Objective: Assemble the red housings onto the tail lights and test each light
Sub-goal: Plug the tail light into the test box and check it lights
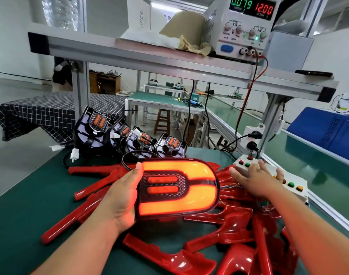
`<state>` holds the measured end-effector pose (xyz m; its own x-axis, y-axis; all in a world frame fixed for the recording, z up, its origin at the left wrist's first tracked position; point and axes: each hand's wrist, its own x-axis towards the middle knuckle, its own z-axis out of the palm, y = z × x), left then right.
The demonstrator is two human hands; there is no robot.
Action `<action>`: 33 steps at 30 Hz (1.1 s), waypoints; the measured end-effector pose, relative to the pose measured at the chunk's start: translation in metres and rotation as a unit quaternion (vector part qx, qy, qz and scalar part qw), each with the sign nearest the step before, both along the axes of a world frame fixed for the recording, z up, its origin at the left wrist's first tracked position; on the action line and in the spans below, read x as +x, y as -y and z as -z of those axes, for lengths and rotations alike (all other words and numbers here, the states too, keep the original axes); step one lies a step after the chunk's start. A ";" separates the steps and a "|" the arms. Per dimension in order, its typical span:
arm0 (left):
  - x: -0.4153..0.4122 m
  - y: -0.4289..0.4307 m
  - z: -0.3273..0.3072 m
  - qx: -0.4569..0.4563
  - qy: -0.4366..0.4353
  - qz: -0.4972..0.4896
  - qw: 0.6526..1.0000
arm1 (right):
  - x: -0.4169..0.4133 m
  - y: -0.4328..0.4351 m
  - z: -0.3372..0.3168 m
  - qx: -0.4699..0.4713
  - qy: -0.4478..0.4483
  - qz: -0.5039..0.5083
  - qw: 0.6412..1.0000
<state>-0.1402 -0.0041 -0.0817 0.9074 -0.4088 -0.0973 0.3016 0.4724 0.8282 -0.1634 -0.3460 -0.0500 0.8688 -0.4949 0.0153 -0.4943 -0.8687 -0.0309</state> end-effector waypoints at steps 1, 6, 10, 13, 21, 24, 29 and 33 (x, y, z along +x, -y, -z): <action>0.000 0.000 0.000 -0.001 0.000 -0.001 1.000 | 0.000 0.000 0.000 0.001 0.003 -0.001 1.000; -0.001 0.000 0.000 -0.003 -0.004 -0.003 1.000 | 0.000 0.000 0.003 -0.004 0.010 -0.003 1.000; -0.002 0.000 -0.001 -0.003 -0.005 -0.003 1.000 | 0.000 0.000 0.005 -0.014 0.008 -0.004 1.000; -0.004 0.000 -0.003 -0.001 -0.010 -0.005 1.000 | 0.000 -0.001 0.005 -0.024 0.001 -0.008 1.000; -0.009 0.001 -0.010 0.047 -0.012 -0.032 0.998 | 0.012 0.004 0.000 -0.059 0.019 -0.053 0.997; -0.011 0.001 -0.012 0.052 -0.014 -0.040 0.998 | 0.015 0.001 0.000 -0.061 0.020 -0.064 0.996; -0.013 0.001 -0.014 0.058 -0.011 -0.056 0.997 | 0.013 -0.002 0.002 -0.093 0.025 -0.069 0.993; -0.014 0.002 -0.013 0.054 -0.016 -0.051 0.997 | 0.014 -0.002 0.003 -0.118 0.013 -0.075 0.990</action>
